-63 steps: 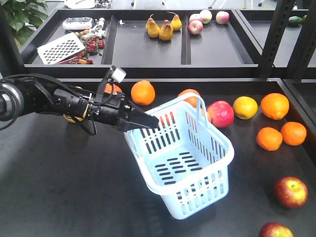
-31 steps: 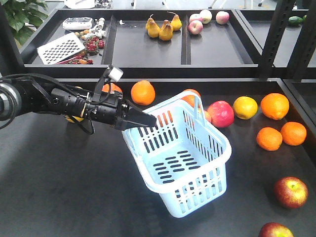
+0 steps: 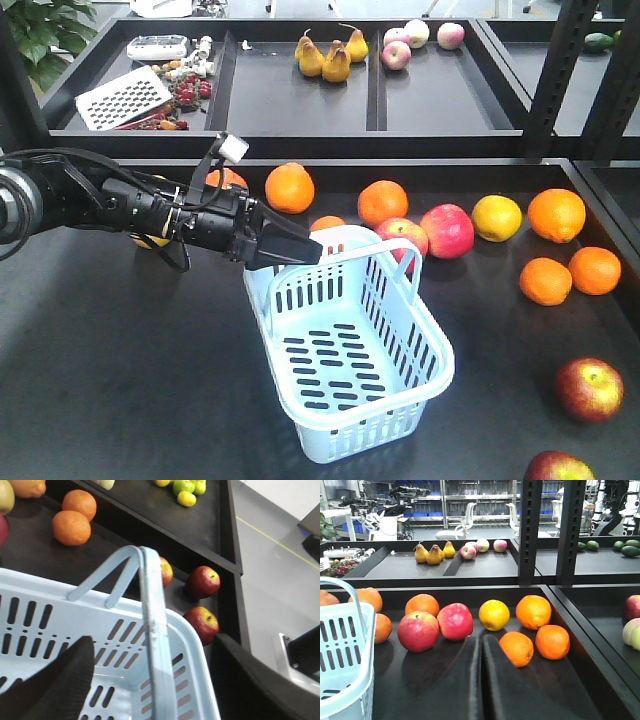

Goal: Pick three apples into basket with both arms
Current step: 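Open the left gripper, release the basket handle and withdraw the arm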

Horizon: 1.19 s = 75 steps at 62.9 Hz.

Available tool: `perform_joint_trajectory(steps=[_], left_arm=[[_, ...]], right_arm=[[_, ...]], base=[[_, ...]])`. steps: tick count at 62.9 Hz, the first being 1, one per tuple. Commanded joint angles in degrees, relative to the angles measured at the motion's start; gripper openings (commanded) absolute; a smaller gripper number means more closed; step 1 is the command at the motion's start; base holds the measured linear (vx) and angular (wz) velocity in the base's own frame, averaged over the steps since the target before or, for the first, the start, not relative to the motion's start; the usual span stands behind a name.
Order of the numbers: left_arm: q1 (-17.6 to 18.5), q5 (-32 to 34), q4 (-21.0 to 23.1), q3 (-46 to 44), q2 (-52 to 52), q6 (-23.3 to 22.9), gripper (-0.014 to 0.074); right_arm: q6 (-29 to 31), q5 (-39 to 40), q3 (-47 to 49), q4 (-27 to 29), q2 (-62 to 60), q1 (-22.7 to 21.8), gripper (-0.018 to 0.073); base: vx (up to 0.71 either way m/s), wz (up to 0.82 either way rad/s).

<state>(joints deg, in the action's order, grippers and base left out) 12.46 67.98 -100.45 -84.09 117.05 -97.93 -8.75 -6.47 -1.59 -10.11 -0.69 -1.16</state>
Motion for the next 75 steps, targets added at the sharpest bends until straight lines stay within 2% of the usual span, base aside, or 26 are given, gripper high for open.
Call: perform_joint_trajectory(steps=[1,7,14,20,28,40,50,65,75], left_arm=[[-0.14,5.07,-2.98,-2.01,-4.13,-3.52,0.049],[-0.14,8.17,-2.98,-2.01,-6.04,-6.69,0.045],[-0.14,10.62,-2.98,-2.01,-9.1,-11.24,0.0347],[-0.14,10.63,-2.98,-2.01,-12.68,-15.55,0.0196],[-0.14,10.63,-2.98,-2.01,-18.11,-16.17,-0.0012],[-0.07,10.59,-2.98,-1.55,-27.09,-18.87,-0.0008],[-0.07,10.57,-2.98,5.07,-35.2,-15.19,-0.0008],[-0.07,10.06,-2.98,27.94,-49.37,-8.18,-0.0008],[-0.07,4.29,-2.86,44.04,-59.49,-4.3,-0.0008]], right_arm=[[0.17,4.41,-0.81,-0.39,-0.7,-0.19,-0.0004],[0.17,4.41,-0.81,-0.39,-0.7,-0.19,-0.0004],[0.17,4.41,-0.81,-0.39,-0.7,-0.19,-0.0004],[0.17,4.41,-0.81,-0.39,-0.7,-0.19,-0.0004],[0.17,4.41,-0.81,-0.39,-0.7,-0.19,-0.0004],[0.17,4.41,-0.81,-0.39,-0.7,-0.19,-0.0004],[0.17,4.41,-0.81,-0.39,-0.7,-0.19,-0.0004],[0.17,4.41,-0.81,-0.39,-0.7,-0.19,-0.0004],[0.17,4.41,-0.81,-0.39,-0.7,-0.19,-0.0004]], base=[[0.0,0.0],[0.0,0.0],[0.0,0.0],[0.0,0.0],[0.0,0.0],[0.0,0.0],[0.0,0.0],[0.0,0.0],[0.0,0.0]])
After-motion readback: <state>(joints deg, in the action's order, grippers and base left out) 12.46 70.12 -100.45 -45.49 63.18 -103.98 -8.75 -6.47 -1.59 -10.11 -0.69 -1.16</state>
